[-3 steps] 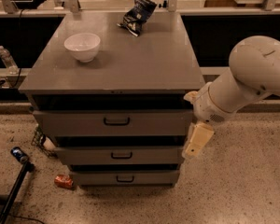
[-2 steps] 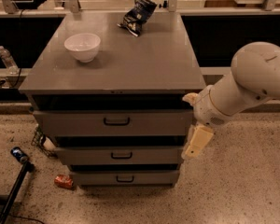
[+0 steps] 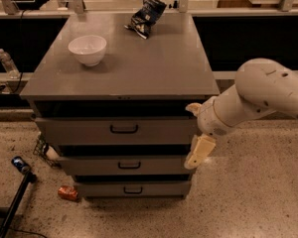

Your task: Open top drawer

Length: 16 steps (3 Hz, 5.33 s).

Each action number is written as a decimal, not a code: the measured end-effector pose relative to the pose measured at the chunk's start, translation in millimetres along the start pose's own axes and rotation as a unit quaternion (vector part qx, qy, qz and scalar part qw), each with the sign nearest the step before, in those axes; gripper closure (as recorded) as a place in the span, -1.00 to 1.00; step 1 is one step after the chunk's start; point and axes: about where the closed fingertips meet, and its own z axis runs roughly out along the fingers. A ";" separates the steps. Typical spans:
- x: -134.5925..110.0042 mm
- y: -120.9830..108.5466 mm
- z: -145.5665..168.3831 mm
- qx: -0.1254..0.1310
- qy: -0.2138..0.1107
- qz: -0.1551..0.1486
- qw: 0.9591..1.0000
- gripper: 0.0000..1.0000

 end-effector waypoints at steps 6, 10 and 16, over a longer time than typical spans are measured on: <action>1.1 -51.8 84.1 -0.011 -0.029 -0.017 0.999 -0.17; 21.6 5.2 39.2 -0.070 0.012 0.034 0.997 0.51; 6.1 -57.6 28.8 -0.001 -0.002 0.003 1.000 1.00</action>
Offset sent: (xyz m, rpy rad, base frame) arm 0.0618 0.0303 -0.0500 0.0573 -0.0250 0.0493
